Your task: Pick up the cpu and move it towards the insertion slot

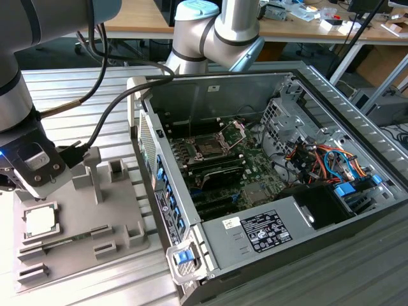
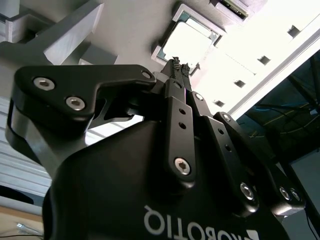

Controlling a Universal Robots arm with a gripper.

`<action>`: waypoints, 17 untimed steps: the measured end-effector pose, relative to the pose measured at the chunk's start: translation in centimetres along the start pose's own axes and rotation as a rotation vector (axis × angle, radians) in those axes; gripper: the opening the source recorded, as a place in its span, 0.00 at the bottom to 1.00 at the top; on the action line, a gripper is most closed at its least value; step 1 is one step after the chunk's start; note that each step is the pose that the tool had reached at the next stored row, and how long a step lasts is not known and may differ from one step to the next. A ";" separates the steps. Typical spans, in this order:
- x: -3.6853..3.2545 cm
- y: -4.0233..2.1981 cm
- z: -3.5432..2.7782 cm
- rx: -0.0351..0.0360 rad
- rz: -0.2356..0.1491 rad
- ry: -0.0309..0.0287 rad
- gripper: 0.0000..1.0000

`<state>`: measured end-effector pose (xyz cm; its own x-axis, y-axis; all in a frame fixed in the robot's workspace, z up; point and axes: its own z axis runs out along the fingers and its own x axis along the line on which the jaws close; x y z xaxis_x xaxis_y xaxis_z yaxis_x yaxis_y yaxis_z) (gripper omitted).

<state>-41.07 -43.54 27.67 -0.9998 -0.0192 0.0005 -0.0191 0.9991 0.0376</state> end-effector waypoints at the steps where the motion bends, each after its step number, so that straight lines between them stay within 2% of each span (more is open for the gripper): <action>1: 0.00 -0.01 0.01 0.0000 0.000 0.0000 0.11; 17: 0.01 -0.32 0.48 0.0000 0.000 0.0000 0.11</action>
<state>-41.07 -43.84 27.17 -0.9998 -0.0191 0.0005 -0.0191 0.9991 0.0376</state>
